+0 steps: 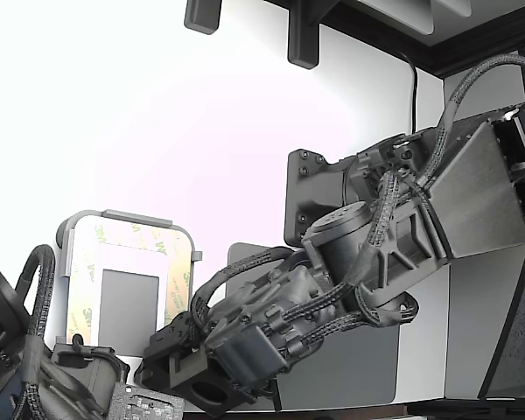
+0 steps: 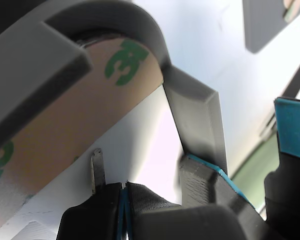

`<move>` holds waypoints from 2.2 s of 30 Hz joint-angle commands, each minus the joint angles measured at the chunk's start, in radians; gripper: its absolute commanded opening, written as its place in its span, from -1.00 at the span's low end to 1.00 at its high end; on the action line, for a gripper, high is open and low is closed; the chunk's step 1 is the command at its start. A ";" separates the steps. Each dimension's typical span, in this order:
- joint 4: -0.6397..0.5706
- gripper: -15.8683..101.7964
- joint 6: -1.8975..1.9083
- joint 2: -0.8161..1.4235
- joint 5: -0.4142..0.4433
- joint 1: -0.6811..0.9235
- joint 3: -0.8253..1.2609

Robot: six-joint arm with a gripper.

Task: Peel off protective film from adhesive tape.

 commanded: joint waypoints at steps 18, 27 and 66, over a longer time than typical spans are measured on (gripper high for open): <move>0.002 -0.91 0.018 0.049 0.003 -0.008 0.000; 0.008 -0.91 0.028 0.043 0.003 -0.005 -0.014; 0.003 -0.91 0.032 0.040 0.000 -0.008 -0.009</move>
